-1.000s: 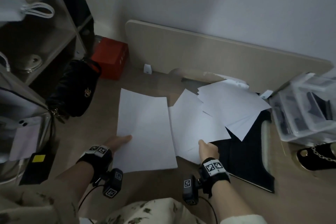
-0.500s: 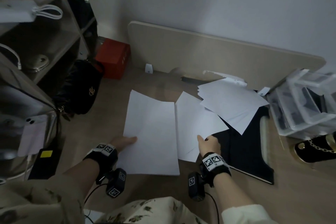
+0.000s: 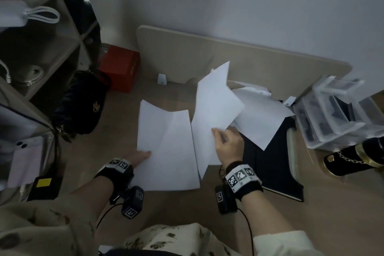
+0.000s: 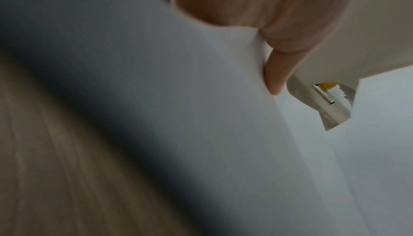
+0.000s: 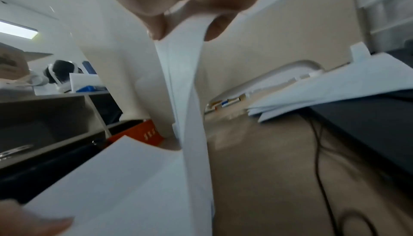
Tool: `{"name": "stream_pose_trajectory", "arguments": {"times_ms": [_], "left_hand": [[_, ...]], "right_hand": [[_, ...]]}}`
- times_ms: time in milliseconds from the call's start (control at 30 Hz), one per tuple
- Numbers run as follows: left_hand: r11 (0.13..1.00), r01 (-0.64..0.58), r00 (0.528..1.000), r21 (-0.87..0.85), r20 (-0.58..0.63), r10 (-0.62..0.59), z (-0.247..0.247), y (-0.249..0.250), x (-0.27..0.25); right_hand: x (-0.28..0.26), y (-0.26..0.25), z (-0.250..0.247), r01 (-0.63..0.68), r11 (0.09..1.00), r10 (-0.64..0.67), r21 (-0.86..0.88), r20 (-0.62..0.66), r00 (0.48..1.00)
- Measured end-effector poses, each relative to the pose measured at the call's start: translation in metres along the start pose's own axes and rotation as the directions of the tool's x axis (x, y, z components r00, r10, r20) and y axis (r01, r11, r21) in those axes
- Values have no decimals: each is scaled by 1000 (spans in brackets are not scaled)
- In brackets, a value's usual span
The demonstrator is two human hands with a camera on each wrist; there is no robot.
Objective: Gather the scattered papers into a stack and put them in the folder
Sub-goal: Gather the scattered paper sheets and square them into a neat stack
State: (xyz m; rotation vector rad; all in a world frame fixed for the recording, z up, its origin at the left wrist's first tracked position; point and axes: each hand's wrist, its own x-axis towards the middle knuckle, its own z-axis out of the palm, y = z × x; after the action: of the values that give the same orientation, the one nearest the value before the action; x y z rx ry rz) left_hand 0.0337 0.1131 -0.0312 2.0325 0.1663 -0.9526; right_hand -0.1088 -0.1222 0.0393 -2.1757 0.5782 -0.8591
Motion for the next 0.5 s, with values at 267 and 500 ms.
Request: {"name": "stream_pose_trajectory", "arguments": {"times_ms": [267,500], "left_hand": [[1000,25,999,-13,47,-25,4,8,9],[995,67,995,-68,73,-62,5,6,18]], "right_hand": [[51,-50,-28,-111,953,158,283,-147,976],[68,-43,-24,-220,811,297,543,-57,953]]}}
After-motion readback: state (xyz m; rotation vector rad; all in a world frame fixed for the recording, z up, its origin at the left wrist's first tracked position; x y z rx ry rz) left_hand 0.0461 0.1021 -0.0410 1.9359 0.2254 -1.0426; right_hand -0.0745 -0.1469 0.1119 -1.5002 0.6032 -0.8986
